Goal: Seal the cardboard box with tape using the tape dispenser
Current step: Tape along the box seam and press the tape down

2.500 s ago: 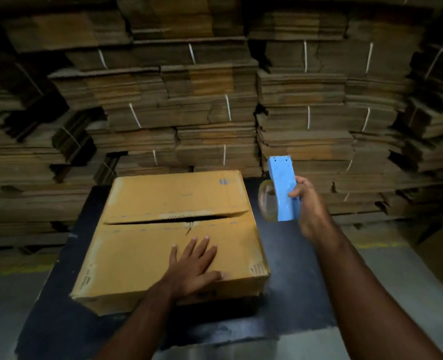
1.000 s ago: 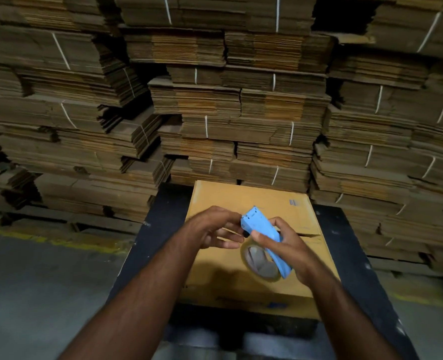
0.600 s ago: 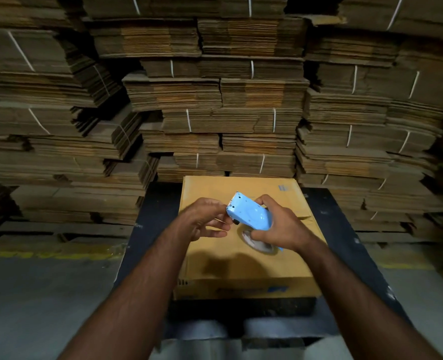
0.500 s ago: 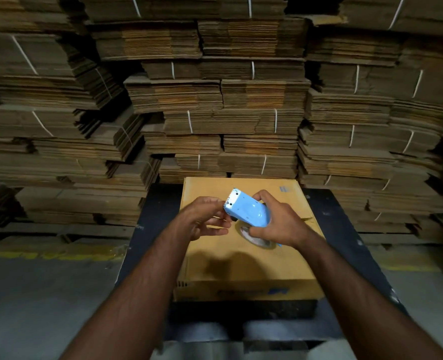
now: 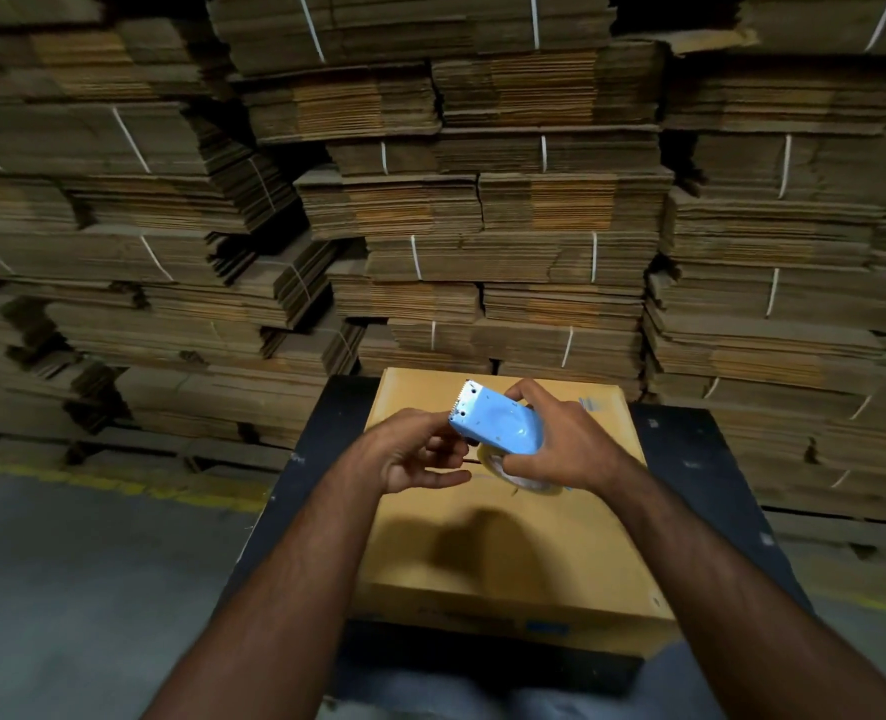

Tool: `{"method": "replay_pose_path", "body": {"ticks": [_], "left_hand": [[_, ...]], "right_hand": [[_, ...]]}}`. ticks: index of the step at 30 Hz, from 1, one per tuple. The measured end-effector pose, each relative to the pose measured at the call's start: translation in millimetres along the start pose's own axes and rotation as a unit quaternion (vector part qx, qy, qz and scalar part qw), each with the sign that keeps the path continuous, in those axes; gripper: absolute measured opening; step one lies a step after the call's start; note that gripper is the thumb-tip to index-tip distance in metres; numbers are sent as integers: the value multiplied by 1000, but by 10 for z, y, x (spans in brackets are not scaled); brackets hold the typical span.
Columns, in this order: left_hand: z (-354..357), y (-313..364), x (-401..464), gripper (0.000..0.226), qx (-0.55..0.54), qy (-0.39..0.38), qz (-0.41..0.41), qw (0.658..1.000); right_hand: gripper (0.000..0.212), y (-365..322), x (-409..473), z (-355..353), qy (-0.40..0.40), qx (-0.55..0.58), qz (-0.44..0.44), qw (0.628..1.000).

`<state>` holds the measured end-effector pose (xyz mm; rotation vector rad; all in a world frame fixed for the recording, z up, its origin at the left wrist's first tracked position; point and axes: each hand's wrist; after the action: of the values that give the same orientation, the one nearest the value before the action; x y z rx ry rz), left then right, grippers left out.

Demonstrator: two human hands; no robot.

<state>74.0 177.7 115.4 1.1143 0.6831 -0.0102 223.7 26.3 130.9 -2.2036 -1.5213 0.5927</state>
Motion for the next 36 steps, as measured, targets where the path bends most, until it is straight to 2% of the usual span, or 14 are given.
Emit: {"method": "replay_pose_path", "body": {"ticks": [3, 6, 12, 20, 22, 25, 29, 36], "left_hand": [[88, -20, 75, 16, 7, 31, 15, 999], [129, -48, 161, 13, 68, 100, 48, 992], [-42, -146, 152, 20, 107, 212, 129, 963], [-569, -407, 13, 18, 135, 331, 141, 923], [-667, -469, 33, 16, 103, 337, 140, 925], [-815, -491, 56, 17, -10, 333, 158, 929], [-974, -443, 51, 17, -128, 289, 170, 933], [-1296, -398, 220, 27, -124, 219, 86, 964]], "right_hand": [[68, 157, 24, -24, -13, -4, -12, 1000], [67, 289, 92, -20, -28, -11, -28, 999], [59, 412, 242, -25, -80, -44, -79, 993], [74, 397, 496, 108, -127, -106, -111, 980], [73, 320, 589, 195, -113, -125, -114, 979], [71, 169, 743, 307, -94, -153, -103, 978], [73, -2, 912, 408, -92, -184, -73, 976], [69, -98, 1101, 497, -118, -223, -32, 967]]}}
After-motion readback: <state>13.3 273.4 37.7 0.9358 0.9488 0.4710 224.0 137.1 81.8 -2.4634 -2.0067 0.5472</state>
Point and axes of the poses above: each hand's wrist, its own x-axis towards the middle knuckle, its own z-axis out of the palm, y = z × x, and after that the axes turned 11 degrees about -y, right-handed
